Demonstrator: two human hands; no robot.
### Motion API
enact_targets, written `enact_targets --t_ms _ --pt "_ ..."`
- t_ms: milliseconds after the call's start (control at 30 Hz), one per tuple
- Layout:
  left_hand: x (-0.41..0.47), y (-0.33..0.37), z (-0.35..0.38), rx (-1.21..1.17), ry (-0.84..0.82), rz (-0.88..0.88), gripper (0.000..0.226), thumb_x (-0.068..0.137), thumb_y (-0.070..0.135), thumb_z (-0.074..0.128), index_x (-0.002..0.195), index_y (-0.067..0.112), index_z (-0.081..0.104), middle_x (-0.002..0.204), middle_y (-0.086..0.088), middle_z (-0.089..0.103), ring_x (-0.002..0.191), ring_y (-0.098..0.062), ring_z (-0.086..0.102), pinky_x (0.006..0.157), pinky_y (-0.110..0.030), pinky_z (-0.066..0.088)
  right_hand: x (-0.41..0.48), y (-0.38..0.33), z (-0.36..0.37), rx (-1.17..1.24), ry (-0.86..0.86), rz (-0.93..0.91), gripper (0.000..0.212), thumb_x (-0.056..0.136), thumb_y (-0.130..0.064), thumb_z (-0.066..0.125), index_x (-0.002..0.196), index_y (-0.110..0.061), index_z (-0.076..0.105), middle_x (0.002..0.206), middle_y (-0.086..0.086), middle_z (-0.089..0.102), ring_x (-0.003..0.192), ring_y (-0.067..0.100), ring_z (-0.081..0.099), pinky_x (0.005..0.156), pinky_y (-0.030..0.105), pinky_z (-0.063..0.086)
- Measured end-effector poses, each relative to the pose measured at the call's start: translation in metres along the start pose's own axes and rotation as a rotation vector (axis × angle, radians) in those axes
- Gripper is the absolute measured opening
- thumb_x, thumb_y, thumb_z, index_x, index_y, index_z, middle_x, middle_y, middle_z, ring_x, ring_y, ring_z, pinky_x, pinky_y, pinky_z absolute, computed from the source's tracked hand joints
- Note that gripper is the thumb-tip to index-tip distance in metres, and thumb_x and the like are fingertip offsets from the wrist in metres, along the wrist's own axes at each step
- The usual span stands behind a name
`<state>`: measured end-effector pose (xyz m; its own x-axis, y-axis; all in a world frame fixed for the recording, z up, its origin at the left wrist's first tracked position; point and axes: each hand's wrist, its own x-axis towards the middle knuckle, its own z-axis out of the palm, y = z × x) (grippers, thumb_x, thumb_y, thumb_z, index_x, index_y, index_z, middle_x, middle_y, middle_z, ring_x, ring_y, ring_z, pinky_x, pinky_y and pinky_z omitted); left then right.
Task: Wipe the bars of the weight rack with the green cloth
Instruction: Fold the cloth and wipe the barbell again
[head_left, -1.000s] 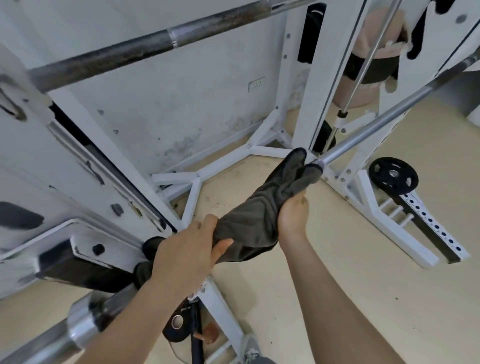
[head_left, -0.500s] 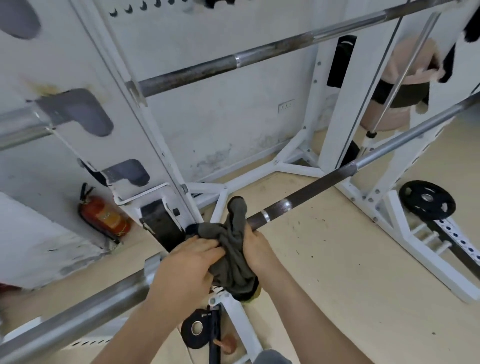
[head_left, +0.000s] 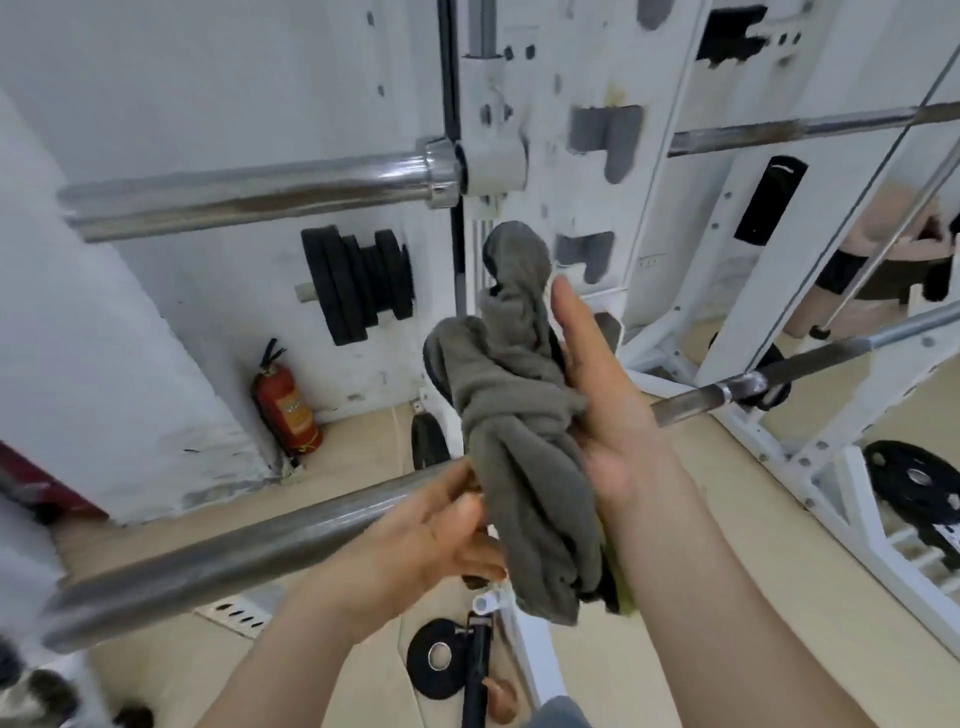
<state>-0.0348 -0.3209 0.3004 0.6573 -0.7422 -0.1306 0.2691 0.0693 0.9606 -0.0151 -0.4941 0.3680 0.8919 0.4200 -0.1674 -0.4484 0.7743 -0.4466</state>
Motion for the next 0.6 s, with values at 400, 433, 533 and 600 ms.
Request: enact_targets --t_ms 400,433,533,600 --pt "-0.182 0.083 -0.082 -0.502 0.62 0.512 0.044 0.071 0.046 0.067 0.096 0.013 0.078 0.108 -0.011 0.072 0.102 -0.022 0.068 0.079 -0.033 0.056 0.118 0.12 0.142 -1.059 -0.295 0.232 0.039 0.091 -0.037 0.059 0.106 -0.002 0.067 0.106 0.014 0.071 0.1 0.024 0.067 0.085 0.033 0.054" --pt "-0.193 0.087 -0.095 -0.485 0.698 0.518 0.043 0.069 0.046 0.068 0.091 0.011 0.078 0.103 -0.013 0.073 0.099 -0.023 0.069 0.077 -0.033 0.057 0.128 0.123 0.146 -1.178 -0.303 0.273 0.039 0.09 -0.036 0.06 0.106 -0.001 0.067 0.106 0.014 0.071 0.1 0.024 0.068 0.084 0.033 0.055" --pt "-0.221 0.094 -0.13 -0.406 0.898 0.432 0.046 0.079 0.05 0.06 0.093 0.008 0.075 0.096 -0.011 0.074 0.096 -0.021 0.07 0.083 -0.033 0.054 0.157 0.129 0.148 -1.366 -0.272 0.338 0.041 0.089 -0.026 0.065 0.113 0.007 0.063 0.109 0.018 0.068 0.101 0.027 0.066 0.091 0.04 0.053" --pt "-0.24 0.093 -0.159 -0.417 1.024 0.389 0.048 0.084 0.053 0.06 0.105 0.011 0.071 0.103 -0.008 0.074 0.097 -0.019 0.07 0.088 -0.034 0.05 0.173 0.136 0.153 -1.353 -0.186 0.255 0.032 0.091 -0.022 0.064 0.109 0.005 0.064 0.105 0.016 0.069 0.095 0.023 0.067 0.087 0.037 0.056"
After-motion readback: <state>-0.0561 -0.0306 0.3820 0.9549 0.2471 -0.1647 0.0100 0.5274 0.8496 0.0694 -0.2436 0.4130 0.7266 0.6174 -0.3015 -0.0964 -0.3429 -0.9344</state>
